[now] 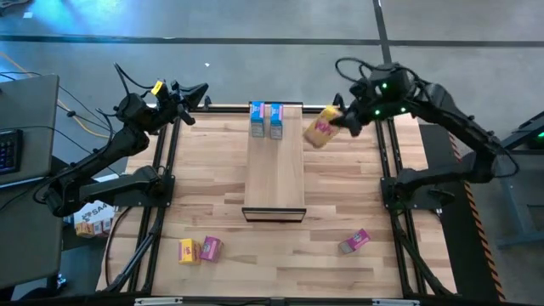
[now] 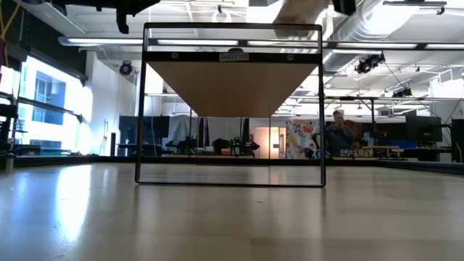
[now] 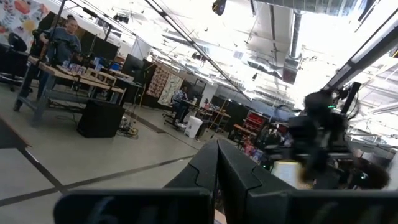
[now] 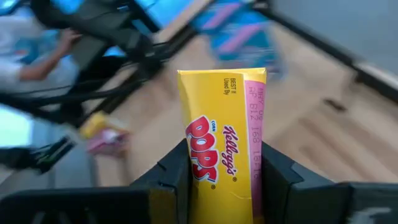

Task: Stack cereal on shelf
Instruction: Put the top yellow cereal box on the shelf

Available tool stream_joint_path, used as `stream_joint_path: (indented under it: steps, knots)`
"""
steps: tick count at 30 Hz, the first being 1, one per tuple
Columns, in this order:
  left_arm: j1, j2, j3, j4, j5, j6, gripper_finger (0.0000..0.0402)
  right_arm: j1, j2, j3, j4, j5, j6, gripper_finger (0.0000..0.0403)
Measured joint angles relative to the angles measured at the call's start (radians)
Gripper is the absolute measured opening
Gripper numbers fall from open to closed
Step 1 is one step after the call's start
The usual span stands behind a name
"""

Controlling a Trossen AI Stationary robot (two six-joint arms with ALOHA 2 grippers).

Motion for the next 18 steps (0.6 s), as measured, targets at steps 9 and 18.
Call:
stream_joint_path:
  steps: [9,18]
  knots:
    - [0.0,0.0,0.0,0.0,0.0,0.0,0.0,0.33,0.22,0.248,-0.209,0.324,0.275,0.0109]
    - [0.0,0.0,0.0,0.0,0.0,0.026,0.0,0.416,0.476,0.459,-0.371,0.572,0.546,0.011]
